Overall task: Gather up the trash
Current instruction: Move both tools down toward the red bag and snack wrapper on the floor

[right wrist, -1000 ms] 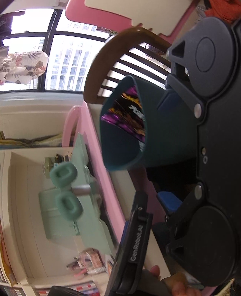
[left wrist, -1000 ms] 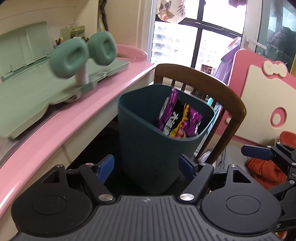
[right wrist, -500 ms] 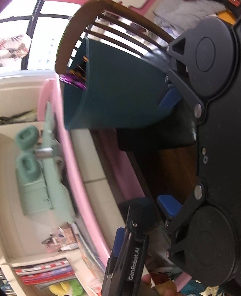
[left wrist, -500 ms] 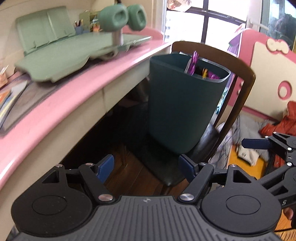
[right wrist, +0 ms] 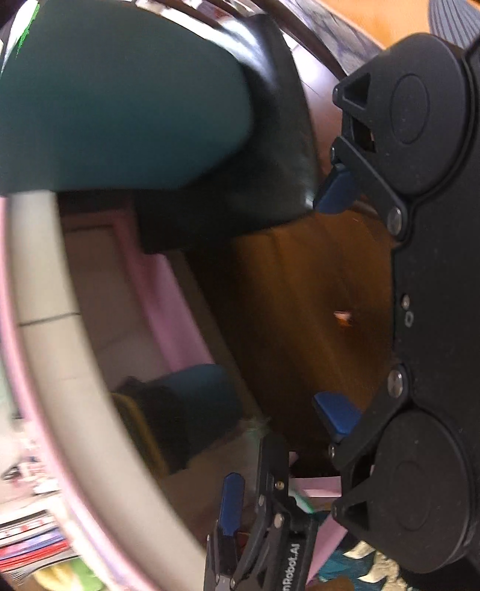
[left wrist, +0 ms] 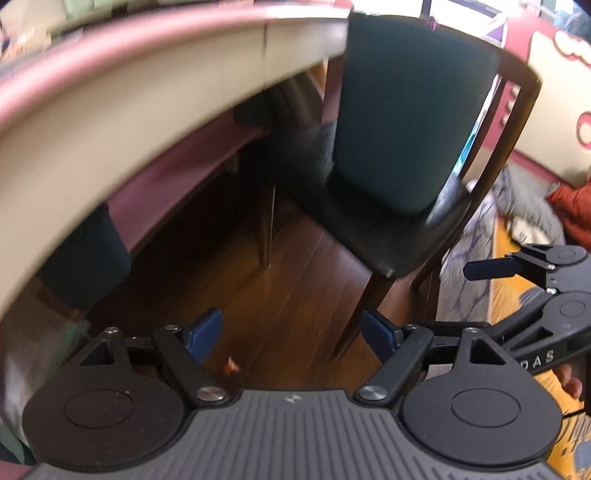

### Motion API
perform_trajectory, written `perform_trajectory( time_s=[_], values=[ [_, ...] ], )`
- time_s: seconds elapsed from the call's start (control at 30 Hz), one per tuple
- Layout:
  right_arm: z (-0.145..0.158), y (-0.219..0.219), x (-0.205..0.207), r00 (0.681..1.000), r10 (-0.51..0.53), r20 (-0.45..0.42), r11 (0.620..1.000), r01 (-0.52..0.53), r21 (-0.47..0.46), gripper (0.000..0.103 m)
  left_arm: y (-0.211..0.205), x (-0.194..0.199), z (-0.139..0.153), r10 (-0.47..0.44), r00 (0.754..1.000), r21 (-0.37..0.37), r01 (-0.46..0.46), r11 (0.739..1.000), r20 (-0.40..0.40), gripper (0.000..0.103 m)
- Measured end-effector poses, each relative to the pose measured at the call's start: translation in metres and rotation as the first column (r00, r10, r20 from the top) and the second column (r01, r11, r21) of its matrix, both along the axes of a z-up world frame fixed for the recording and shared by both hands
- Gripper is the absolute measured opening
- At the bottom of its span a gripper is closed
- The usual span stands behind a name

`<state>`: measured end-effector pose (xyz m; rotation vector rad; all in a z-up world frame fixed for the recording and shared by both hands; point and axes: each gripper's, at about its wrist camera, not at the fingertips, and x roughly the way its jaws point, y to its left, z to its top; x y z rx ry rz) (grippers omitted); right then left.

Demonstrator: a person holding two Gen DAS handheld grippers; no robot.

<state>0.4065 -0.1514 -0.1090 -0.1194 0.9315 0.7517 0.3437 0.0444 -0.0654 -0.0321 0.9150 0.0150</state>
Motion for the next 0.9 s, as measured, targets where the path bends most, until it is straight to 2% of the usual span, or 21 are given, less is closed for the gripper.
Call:
perform_trajectory(
  time_s=[0.27,0.4,0.53,0.73,0.9],
  values=[
    [-0.092,0.035,0.015,0.995,0.033,-0.095,0.994,-0.043,-0.104,0.103,0.035,0.003,-0.102,0.018,0.992,-0.015,-0.02,1.0,-0.124,0.083],
    [-0.138,0.048,0.028,0.984,0.023,-0.176,0.992,-0.045,-0.12,0.103,0.049,0.006,-0.16,0.025,0.98,-0.021,-0.03,0.999,-0.198,0.083],
    [-0.185,0.064,0.043,0.968,0.015,-0.251,0.987,-0.054,-0.15,0.103,0.06,0.009,-0.218,0.008,0.954,-0.054,-0.026,0.998,-0.299,0.083],
    [-0.244,0.101,0.064,0.949,0.016,-0.316,0.98,-0.079,-0.185,0.103,0.06,0.004,-0.294,-0.062,0.923,-0.016,0.06,0.998,-0.38,0.083],
    [-0.293,0.134,0.077,0.931,0.042,-0.363,0.974,-0.119,-0.192,0.103,0.061,-0.004,-0.353,-0.094,0.882,-0.06,0.075,0.995,-0.461,0.083]
  ],
)
